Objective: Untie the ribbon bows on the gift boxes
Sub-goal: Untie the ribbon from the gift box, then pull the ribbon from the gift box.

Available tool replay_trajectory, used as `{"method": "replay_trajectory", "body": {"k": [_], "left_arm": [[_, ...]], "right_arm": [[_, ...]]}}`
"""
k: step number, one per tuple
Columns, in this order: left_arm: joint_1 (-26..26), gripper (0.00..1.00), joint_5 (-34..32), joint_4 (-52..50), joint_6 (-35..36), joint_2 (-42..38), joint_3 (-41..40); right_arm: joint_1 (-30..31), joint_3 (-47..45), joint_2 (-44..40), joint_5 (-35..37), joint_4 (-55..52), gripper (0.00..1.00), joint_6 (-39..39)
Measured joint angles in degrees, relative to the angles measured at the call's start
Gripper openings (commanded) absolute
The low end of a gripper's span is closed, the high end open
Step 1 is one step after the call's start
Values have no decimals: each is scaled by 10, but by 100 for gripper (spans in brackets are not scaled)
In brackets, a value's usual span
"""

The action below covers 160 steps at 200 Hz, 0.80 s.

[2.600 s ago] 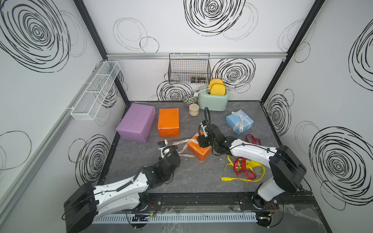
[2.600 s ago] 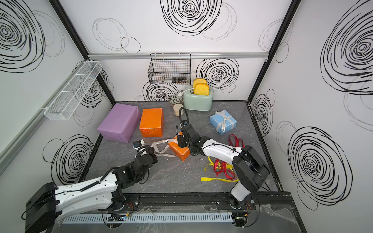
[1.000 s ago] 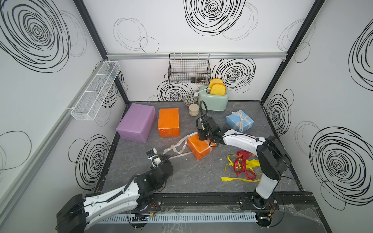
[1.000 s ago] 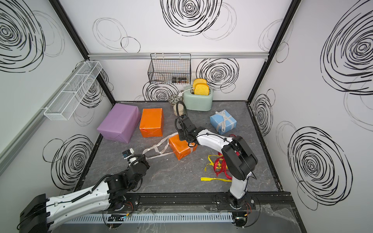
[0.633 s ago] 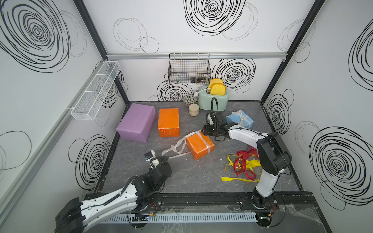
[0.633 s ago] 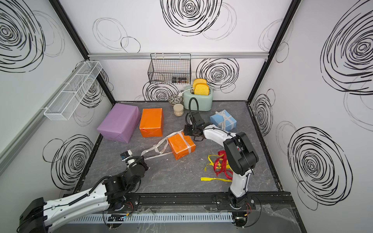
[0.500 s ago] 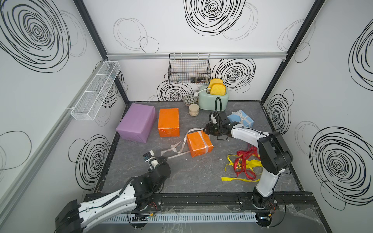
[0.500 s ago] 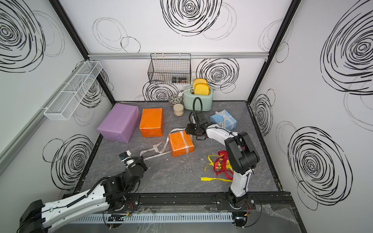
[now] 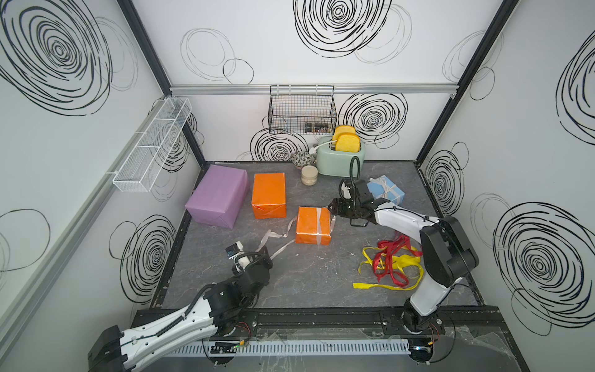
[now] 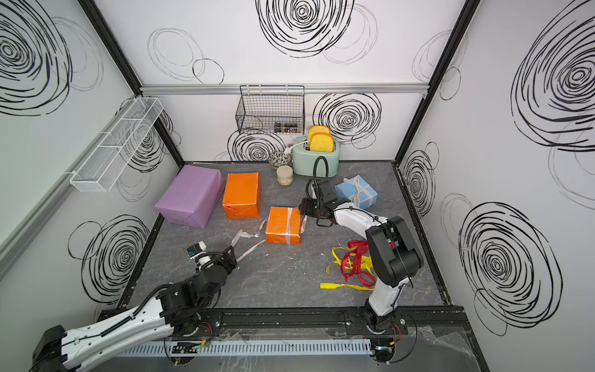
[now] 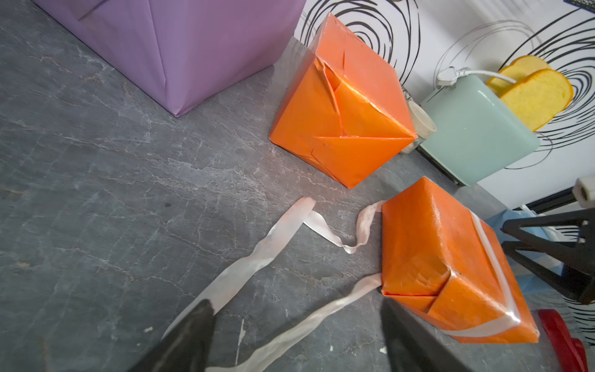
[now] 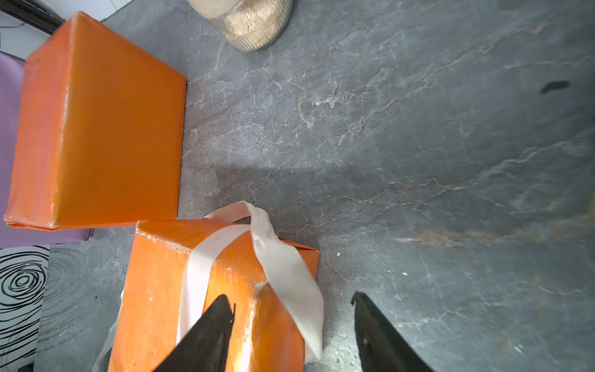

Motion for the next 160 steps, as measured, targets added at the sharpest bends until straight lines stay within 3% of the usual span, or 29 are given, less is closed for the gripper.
{"method": "replay_trajectory", "body": {"k": [61, 83, 122, 137, 160], "left_arm": [[21, 96, 59, 4, 132, 45, 157], [84, 96, 145, -3, 182, 93, 243], [244, 96, 368, -50, 274, 203, 388], [277, 96, 417, -68, 310, 231, 408], [287, 96, 443, -76, 344, 241, 386]], "right_arm": [[38, -29, -95, 48, 4, 58, -5], [81, -16, -88, 70, -10, 55, -19], [156, 61, -15, 111, -69, 49, -35], [171, 79, 11, 128, -90, 48, -40], [177, 96, 44, 160, -124, 45, -41]]}}
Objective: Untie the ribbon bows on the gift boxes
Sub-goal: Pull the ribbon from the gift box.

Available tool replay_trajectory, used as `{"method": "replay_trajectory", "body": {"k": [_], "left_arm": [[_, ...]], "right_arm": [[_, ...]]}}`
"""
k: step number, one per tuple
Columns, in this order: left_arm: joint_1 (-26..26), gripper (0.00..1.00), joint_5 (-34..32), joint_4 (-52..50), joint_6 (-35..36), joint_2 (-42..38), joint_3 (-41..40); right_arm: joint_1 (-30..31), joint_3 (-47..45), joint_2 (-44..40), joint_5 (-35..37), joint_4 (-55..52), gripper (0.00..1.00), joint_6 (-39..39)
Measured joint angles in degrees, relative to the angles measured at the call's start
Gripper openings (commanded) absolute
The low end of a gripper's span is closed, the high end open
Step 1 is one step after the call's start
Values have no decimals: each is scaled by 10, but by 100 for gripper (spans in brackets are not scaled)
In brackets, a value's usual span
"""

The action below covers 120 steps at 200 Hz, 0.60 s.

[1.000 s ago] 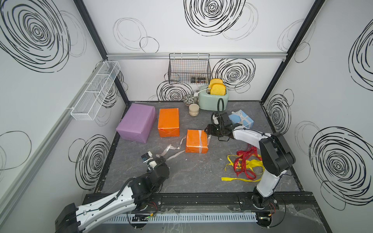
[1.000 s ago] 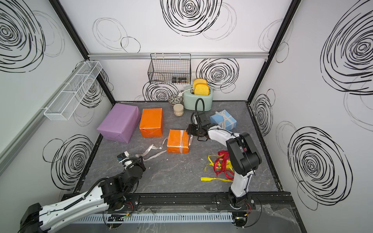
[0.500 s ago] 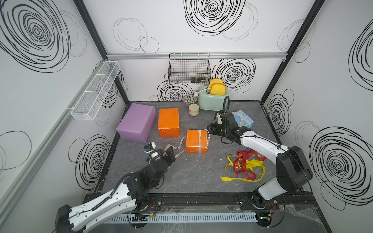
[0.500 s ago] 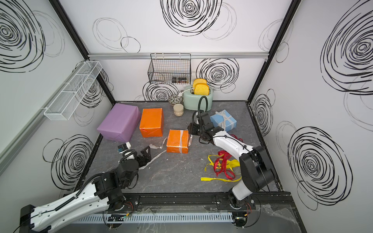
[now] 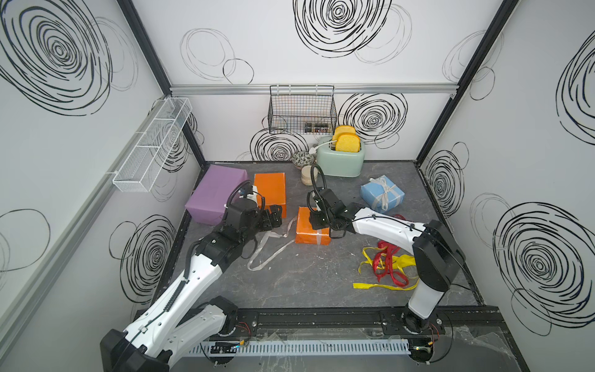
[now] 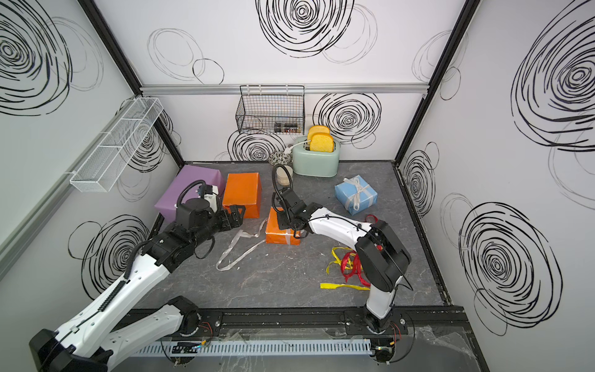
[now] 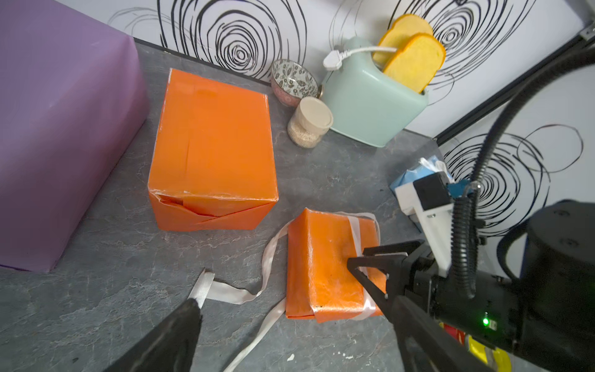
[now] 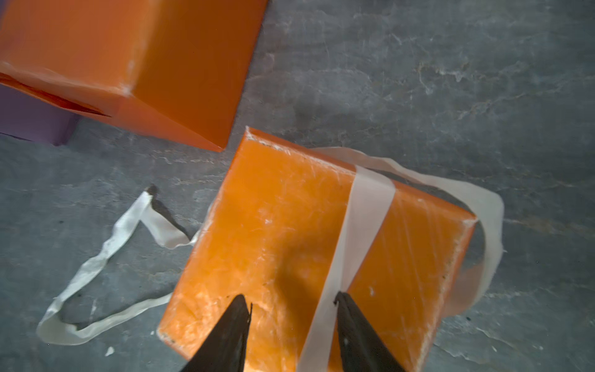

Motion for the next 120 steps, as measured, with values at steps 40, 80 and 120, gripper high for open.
{"method": "replay_trajectory", "body": {"k": [40, 80, 120], "left_arm": [[32, 96, 46, -2, 14, 8, -86], [45, 96, 76, 12, 15, 6, -87], [45, 96, 87, 18, 16, -2, -87]], "right_arm": [[2, 13, 12, 40, -18, 31, -2], [2, 19, 22, 50, -18, 10, -3], [-9, 14, 21, 27, 3, 0, -2]]}}
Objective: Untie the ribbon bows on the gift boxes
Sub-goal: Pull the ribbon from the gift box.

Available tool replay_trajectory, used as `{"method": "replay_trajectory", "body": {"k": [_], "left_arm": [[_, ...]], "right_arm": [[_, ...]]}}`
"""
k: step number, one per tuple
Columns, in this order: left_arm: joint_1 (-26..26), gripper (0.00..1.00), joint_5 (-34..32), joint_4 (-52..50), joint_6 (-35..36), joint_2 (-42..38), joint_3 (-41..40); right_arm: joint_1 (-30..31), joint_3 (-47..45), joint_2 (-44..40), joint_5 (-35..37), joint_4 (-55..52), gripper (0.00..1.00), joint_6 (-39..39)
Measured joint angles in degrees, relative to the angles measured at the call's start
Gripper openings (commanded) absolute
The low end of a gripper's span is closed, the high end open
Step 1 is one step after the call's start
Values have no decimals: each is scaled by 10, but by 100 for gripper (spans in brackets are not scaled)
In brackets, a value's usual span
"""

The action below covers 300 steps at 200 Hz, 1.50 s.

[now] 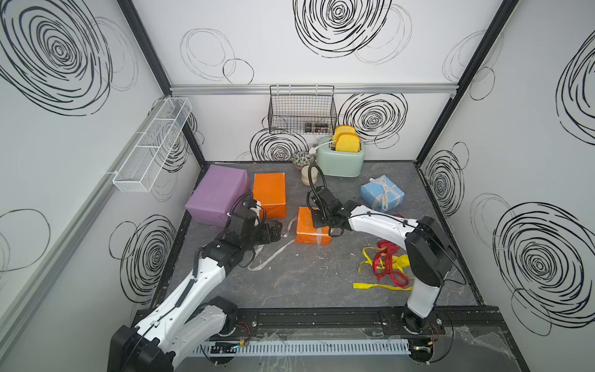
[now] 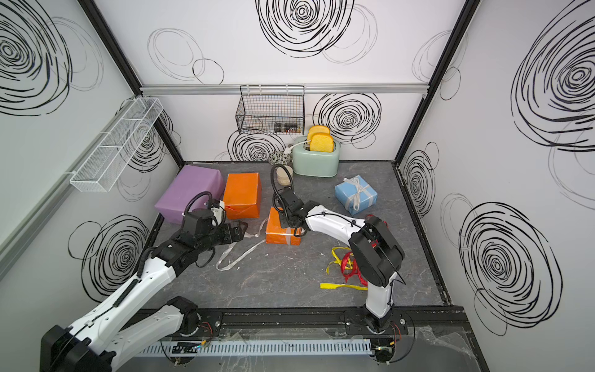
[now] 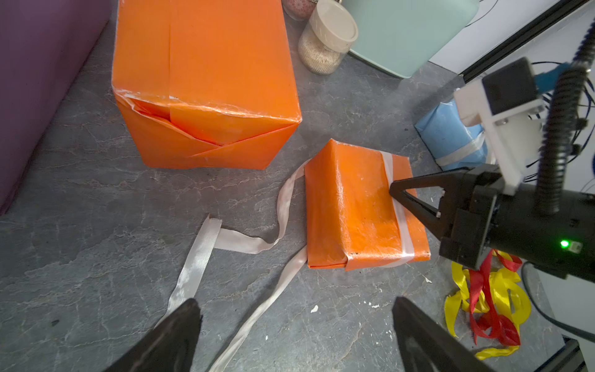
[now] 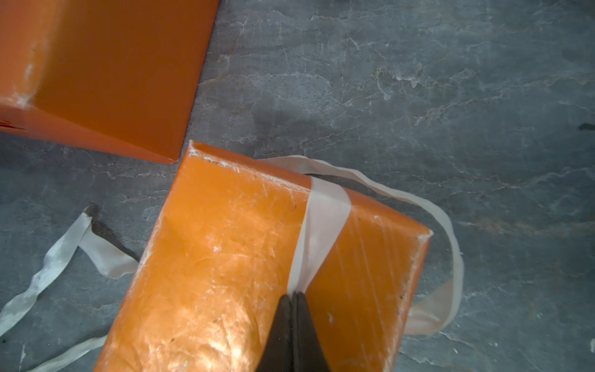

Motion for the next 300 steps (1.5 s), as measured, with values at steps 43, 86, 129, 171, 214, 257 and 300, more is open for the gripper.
{"method": "replay_trajectory", "body": {"k": [43, 86, 129, 171, 214, 257, 300], "left_arm": [[0, 96, 4, 1, 0, -9, 0], [-12, 96, 3, 2, 1, -19, -1], [-31, 96, -1, 1, 3, -18, -1], [-48, 96, -6, 0, 5, -16, -1], [-63, 96, -14, -1, 9, -8, -1], [-70, 96, -13, 4, 15, -2, -1], [-170, 96, -37, 26, 2, 26, 23]], "right_arm": [[-38, -67, -52, -104, 58, 0, 24], [-83, -98, -143, -210, 108, 0, 66], [-99, -89, -212, -264, 156, 0, 83], [-100, -35, -223, -274, 155, 0, 83], [-102, 28, -245, -274, 149, 0, 83], [-106, 79, -259, -283, 145, 0, 82], [-123, 94, -271, -287, 131, 0, 82]]}}
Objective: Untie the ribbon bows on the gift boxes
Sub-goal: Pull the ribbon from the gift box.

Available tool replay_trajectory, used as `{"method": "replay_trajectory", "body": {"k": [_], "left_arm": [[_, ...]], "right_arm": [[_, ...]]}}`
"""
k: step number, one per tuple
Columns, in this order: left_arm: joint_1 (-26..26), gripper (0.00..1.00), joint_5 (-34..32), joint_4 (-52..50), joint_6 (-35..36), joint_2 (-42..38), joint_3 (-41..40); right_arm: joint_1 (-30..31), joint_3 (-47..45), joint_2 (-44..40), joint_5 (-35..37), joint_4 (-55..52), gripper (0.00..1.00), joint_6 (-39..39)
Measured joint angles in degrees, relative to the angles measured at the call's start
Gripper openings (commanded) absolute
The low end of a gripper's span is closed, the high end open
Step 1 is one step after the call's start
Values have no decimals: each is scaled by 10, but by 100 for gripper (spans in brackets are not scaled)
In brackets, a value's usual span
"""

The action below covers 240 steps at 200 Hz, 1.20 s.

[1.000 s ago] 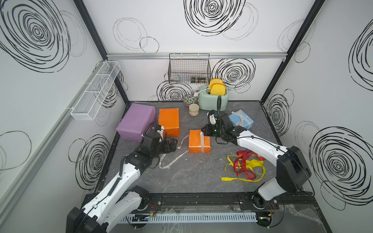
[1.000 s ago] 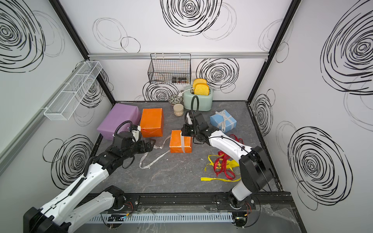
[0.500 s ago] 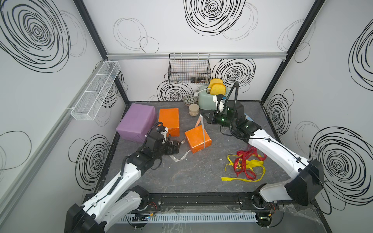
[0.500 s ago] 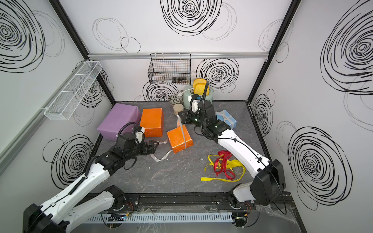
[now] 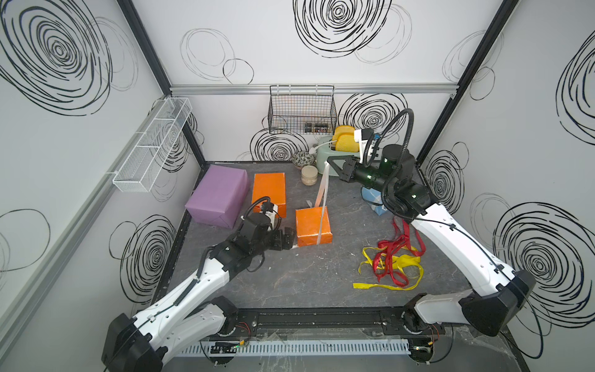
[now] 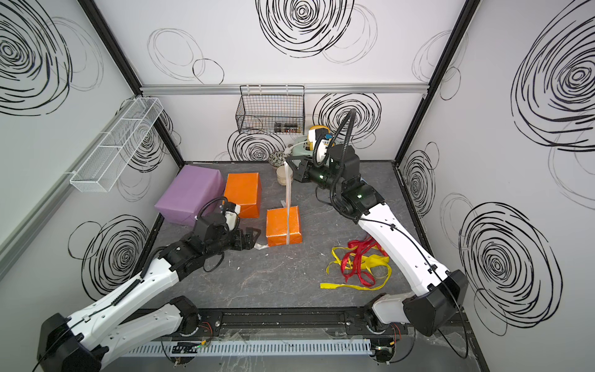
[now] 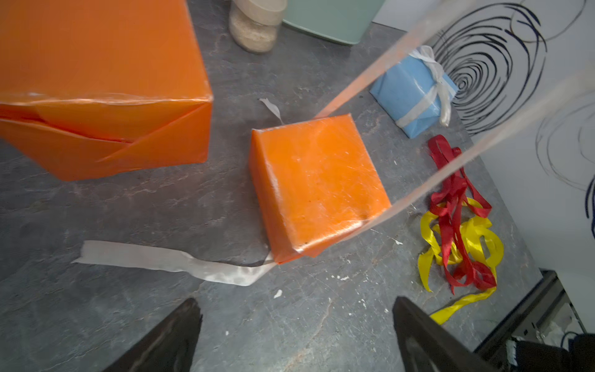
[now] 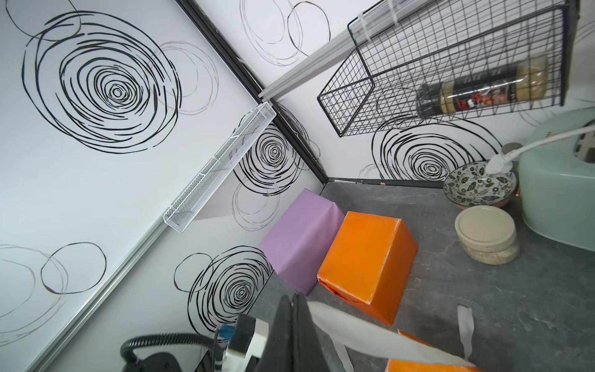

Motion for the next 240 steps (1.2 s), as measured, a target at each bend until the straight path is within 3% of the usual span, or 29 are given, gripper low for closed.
{"method": "replay_trajectory", "body": {"k": [25, 44, 95, 109, 141, 169, 181, 240], "left_arm": [[-116, 96, -24, 62, -18, 70, 50], [-161, 96, -43, 115, -24, 130, 78], [-166, 100, -81, 229, -24, 235, 90], [-158, 96, -84, 254, -26, 247, 90], [-131, 70, -68, 310, -31, 271, 90], [-112, 18, -26, 342, -41, 297, 96], [-110, 0, -16, 346, -45, 298, 96], [-110, 0, -9, 325, -57, 225, 102]], "right_arm": [[-11, 0, -10, -3, -9, 0, 0], [-17, 0, -17, -7, -12, 0, 0], [-25, -5, -43, -15, -16, 0, 0], [-25, -8, -48, -18, -17, 0, 0], [-28, -19, -54, -24, -20, 0, 0], [-35, -30, -58, -26, -22, 0, 0], [-39, -34, -60, -26, -23, 0, 0], [-81, -91, -83, -22, -23, 0, -1]]}}
